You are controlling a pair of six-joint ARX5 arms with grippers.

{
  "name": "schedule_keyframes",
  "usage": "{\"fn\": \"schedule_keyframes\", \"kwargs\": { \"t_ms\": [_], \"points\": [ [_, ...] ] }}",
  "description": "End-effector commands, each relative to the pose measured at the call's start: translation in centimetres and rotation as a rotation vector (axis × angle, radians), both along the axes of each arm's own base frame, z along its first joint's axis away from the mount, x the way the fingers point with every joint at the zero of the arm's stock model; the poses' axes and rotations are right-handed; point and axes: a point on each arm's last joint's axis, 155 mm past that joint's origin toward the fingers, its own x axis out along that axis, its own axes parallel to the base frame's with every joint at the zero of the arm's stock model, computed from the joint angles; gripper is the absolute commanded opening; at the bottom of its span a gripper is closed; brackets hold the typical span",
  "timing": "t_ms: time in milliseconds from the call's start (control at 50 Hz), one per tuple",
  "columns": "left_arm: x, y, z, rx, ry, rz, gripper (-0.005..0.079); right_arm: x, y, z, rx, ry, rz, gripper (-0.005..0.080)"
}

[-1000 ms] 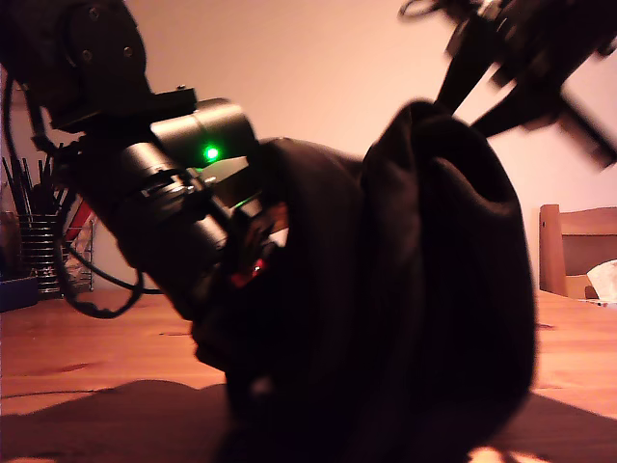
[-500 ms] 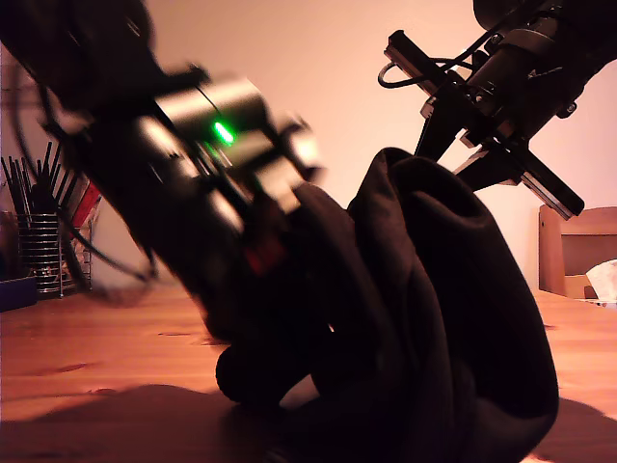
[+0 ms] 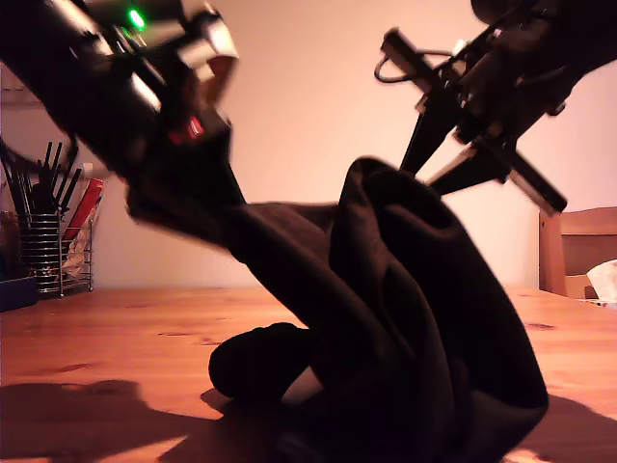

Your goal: Fold the shorts in front of you. After folding it, place it to the right side.

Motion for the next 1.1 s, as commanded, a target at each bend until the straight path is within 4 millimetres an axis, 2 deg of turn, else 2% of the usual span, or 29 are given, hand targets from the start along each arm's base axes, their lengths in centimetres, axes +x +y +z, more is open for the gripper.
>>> {"fn": "schedule_keyframes", "kwargs": {
  "t_ms": [0, 120, 240, 540, 640, 700, 760, 840, 980, 1080],
  "points": [
    [0.2, 0.1, 1.5, -0.028, -0.044, 0.003, -0.0021, 0.4, 0.7, -1.4, -0.01, 0.023, 0.003, -0.0012],
    [0.2, 0.3, 3.0, -0.051, -0.081, 0.007, -0.0021, 1.2, 2.0, -2.7, -0.002, 0.043, -0.029, -0.0012],
    [0.1, 0.5, 3.6, -0.057, -0.096, 0.011, -0.0021, 1.9, 3.3, -4.0, -0.016, 0.032, -0.047, -0.0012],
    [-0.6, 0.9, 2.9, -0.032, -0.051, 0.015, -0.0021, 5.9, 3.7, -6.7, -0.144, -0.164, -0.106, -0.0008],
    [-0.9, 1.1, 2.7, -0.021, -0.034, 0.017, -0.0021, 6.0, 4.0, -7.4, -0.161, -0.183, -0.083, 0.01],
    [-1.0, 1.2, 2.6, -0.017, -0.026, 0.017, -0.0021, 6.1, 4.3, -7.2, -0.143, -0.191, -0.076, 0.0195],
    [-1.2, 1.3, 2.5, -0.012, -0.019, 0.017, -0.0021, 6.1, 5.5, -6.2, -0.092, -0.213, -0.048, 0.0251],
    [-1.3, 1.3, 2.4, -0.009, -0.015, 0.017, -0.0021, 6.3, 7.2, -4.2, -0.004, -0.237, -0.009, 0.0266],
    [-1.3, 1.4, 2.4, -0.009, -0.013, 0.016, -0.0021, 6.9, 8.8, -1.3, 0.053, -0.262, 0.03, 0.027],
    [-1.5, 1.3, 2.5, -0.015, -0.009, 0.011, -0.0021, 6.9, 9.1, -0.6, 0.042, -0.251, 0.059, 0.0308]
  ]
}}
